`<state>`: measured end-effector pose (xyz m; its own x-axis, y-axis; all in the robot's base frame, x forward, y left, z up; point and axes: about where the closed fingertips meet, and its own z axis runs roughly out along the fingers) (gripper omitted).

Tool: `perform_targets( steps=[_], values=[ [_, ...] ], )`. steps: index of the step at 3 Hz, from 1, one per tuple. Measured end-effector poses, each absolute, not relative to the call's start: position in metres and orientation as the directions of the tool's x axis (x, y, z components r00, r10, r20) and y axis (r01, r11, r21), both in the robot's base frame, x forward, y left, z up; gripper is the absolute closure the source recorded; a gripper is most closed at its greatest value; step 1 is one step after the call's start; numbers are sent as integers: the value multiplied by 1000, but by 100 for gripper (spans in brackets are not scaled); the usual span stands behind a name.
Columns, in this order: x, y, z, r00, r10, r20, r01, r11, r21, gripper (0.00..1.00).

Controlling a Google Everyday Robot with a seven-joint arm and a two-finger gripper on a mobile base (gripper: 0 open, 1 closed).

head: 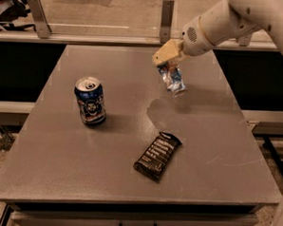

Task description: Place redbull can upright

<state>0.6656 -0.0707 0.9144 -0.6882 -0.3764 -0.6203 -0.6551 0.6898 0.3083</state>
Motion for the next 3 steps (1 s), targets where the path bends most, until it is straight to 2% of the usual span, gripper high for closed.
perform_targets(
  steps=[1, 2, 3],
  values=[
    [665, -65, 950, -557, -330, -762, -782, 519, 346, 100],
    [653, -61, 985, -394, -274, -877, -896, 328, 300, 100],
    [636, -67, 1008, -230, -158, -960, -958, 210, 195, 100]
  ],
)
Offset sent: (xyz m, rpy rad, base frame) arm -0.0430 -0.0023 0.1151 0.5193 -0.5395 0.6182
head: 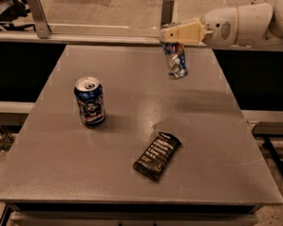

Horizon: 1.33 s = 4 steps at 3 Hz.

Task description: Place redbull can upright

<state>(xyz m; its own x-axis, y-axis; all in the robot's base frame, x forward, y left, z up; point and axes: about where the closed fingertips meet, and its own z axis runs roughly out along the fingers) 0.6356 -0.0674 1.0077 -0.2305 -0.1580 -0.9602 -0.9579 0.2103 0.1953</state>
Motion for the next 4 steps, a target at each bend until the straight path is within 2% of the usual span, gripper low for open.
perform_targets(
  steps=[1, 2, 4],
  values=[
    [628, -55, 1020, -127, -131, -983, -980, 167, 105, 100],
    [629, -59, 1010, -114, -180, -977, -977, 201, 77, 100],
    [611, -72, 997, 123, -212, -969, -965, 202, -167, 100]
  ],
)
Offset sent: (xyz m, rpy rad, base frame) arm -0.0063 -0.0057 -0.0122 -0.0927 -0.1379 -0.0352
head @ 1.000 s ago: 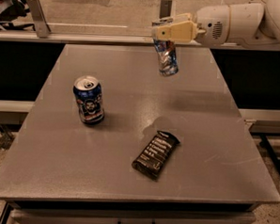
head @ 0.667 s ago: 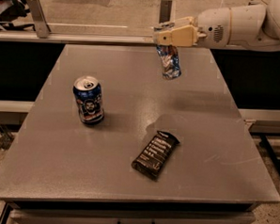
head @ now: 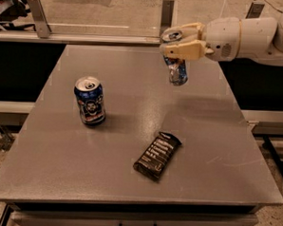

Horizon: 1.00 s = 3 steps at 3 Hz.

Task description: Place redbull can upright

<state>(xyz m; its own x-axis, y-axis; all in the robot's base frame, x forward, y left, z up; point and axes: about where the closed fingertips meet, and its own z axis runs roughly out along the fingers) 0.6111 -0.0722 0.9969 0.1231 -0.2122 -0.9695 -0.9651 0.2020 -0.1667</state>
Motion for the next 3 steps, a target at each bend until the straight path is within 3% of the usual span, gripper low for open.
perform_targets(
  steps=[1, 3],
  values=[
    [607, -76, 991, 220, -177, -959, -951, 180, -251, 100],
    [613, -97, 962, 220, -55, -974, -947, 226, -227, 100]
  ],
)
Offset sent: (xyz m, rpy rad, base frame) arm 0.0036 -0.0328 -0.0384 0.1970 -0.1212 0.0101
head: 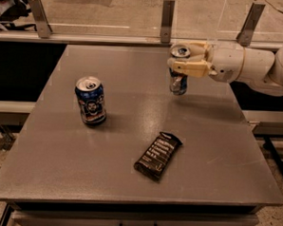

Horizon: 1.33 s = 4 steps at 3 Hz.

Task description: Place redbull can upright

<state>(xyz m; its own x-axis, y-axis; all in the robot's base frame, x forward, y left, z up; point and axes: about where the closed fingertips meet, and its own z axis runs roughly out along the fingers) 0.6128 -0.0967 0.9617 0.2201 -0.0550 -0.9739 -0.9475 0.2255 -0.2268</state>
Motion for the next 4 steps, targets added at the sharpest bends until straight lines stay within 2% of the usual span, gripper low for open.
perform_targets(
  steps=[1, 2, 4],
  values=[
    [615, -108, 949, 203, -24, -979, -945, 258, -203, 100],
    [616, -117, 941, 197, 5, -980, -941, 280, -188, 82],
    [616, -123, 937, 203, 46, -978, -936, 301, -180, 36]
  ],
)
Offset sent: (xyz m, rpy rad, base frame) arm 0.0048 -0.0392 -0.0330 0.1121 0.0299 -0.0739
